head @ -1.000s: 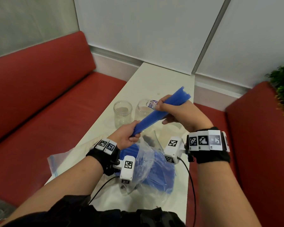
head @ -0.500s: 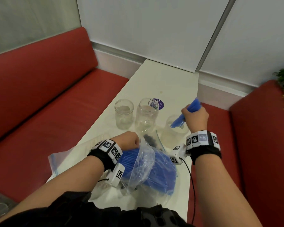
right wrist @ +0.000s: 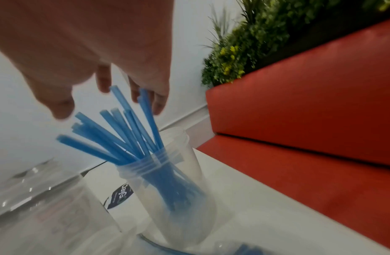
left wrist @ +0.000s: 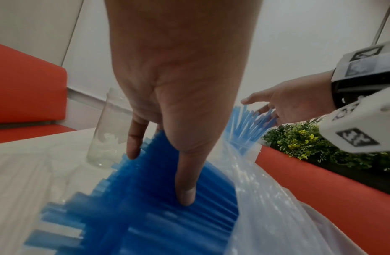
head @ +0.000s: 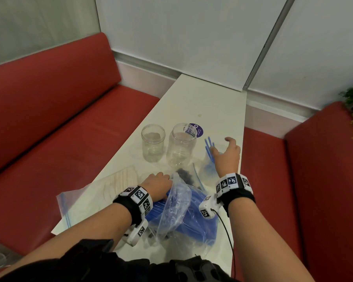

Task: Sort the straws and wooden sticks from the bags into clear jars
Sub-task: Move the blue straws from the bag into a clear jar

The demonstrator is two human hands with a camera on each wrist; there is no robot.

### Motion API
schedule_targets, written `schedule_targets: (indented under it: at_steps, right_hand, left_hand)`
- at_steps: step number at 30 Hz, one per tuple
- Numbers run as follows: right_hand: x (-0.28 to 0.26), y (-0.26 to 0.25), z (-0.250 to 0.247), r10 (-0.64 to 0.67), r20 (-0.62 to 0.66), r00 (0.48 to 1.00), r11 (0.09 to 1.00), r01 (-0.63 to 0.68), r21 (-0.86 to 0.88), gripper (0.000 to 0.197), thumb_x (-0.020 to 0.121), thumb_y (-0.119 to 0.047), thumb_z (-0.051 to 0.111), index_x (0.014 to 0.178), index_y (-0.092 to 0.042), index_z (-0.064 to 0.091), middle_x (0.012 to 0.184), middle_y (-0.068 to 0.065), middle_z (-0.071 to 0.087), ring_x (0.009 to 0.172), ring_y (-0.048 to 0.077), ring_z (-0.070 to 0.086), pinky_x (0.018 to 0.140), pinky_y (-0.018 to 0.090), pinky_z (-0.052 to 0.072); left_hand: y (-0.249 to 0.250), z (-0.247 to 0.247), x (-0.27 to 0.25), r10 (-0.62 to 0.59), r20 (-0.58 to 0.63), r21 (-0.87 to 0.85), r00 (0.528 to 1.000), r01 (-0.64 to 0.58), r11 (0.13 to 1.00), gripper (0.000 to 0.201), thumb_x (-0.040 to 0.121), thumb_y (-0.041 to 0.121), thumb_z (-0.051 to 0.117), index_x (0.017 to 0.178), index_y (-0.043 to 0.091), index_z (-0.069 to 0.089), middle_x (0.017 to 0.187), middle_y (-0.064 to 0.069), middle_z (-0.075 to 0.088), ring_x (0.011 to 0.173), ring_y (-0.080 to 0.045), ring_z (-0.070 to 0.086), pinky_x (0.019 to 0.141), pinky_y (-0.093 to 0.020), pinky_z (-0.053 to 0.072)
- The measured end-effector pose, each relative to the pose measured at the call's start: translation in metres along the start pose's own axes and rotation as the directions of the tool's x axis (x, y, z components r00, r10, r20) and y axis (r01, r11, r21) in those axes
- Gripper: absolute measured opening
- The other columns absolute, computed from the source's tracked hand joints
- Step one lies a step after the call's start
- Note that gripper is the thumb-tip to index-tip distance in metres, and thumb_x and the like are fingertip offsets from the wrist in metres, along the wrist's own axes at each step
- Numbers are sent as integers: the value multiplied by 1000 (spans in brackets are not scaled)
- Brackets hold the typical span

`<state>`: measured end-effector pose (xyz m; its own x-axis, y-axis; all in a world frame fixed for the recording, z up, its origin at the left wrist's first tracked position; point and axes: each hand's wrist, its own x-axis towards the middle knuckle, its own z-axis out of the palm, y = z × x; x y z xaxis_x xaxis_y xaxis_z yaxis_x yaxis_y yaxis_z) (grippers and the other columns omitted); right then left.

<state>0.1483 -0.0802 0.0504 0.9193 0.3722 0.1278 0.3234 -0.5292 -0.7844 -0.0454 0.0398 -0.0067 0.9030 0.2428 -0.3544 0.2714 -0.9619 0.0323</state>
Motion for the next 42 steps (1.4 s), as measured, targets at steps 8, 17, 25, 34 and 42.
schedule_targets:
  at_steps: [8,17,25,34,42]
  right_hand:
    - [-16,7,9,-136,244,960,960,188,-207,62,105,-38,46,159,-21,22,167,9,17,156,32,0,125,48,-3]
    - [-20,-11,-6,-178,77,981,960,156,232,40,106,-16,44,145,-17,51,146,2,54,128,12,51,97,6,30]
    - [-45,-39,-3,-299,151,942,902,227,368,42,92,4,46,120,-21,65,111,-7,70,106,0,63,90,14,47]
    - [-92,-44,49,-150,809,568,981,187,51,16,88,-19,73,87,-26,60,73,-21,65,67,-15,58,76,23,42]
    - [-94,-75,39,-257,612,748,919,-7,395,32,96,-29,68,70,-13,58,54,-3,57,52,14,51,65,39,48]
  left_hand:
    - [7,-26,-1,-59,58,31,997,58,998,20,96,20,53,112,9,60,110,-10,66,97,-29,65,78,-35,48]
    - [-3,-40,-12,-108,83,-7,991,109,994,23,92,13,60,115,13,62,110,-12,63,97,-30,64,74,-34,47]
    - [-3,-60,-19,-200,172,102,965,184,978,18,96,13,54,109,6,65,110,-8,66,97,-26,65,71,-32,46]
    - [11,-137,-33,-174,183,152,968,147,977,16,88,17,67,100,7,69,70,-1,56,67,-18,56,66,-32,48]
    - [-7,-184,-50,15,-297,-463,955,-157,872,66,77,83,44,90,24,72,85,8,70,83,-7,64,77,-30,50]
